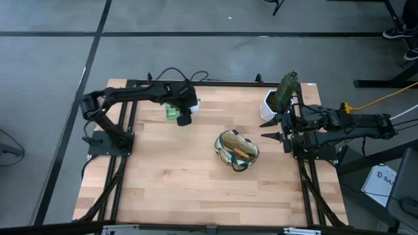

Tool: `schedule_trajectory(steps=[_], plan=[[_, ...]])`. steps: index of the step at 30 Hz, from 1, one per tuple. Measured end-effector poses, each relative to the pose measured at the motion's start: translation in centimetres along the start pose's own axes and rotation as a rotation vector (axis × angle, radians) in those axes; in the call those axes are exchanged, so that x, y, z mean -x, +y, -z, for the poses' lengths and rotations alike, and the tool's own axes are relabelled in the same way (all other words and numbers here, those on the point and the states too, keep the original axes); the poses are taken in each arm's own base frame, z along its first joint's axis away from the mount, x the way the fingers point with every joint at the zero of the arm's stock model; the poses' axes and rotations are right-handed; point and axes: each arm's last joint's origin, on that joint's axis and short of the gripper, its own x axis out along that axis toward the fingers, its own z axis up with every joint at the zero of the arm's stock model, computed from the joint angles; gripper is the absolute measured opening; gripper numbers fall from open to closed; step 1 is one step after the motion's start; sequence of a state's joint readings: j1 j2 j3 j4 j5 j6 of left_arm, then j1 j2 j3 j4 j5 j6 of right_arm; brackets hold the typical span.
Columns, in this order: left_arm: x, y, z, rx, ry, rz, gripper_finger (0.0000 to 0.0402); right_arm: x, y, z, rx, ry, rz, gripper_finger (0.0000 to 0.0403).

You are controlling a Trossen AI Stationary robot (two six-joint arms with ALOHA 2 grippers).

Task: Pick & Place Garden tools in Gardening bag
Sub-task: Put the green spray bottle into the light brown gardening bag

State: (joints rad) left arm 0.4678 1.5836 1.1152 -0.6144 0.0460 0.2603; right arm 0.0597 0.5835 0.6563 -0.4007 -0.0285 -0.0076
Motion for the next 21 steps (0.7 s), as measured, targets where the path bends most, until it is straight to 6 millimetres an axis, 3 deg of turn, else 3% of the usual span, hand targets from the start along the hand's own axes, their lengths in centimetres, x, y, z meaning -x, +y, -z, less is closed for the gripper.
schedule_trajectory(steps=[7, 14, 21], plan=[[4.3, -1.9, -1.8, -0.004, -0.253, -0.014, 0.0123, 0.0, 0.0, 0.0, 0.0, 0.0, 0.0, 0.0172], [8.0, -5.1, -4.2, -0.08, -0.586, 0.006, 0.0123, 0.0, 0.0, 0.0, 0.0, 0.0, 0.0, 0.0172], [9.8, -8.5, -4.1, -0.145, -0.64, 0.015, 0.0123, 0.0, 0.0, 0.0, 0.0, 0.0, 0.0, 0.0172]])
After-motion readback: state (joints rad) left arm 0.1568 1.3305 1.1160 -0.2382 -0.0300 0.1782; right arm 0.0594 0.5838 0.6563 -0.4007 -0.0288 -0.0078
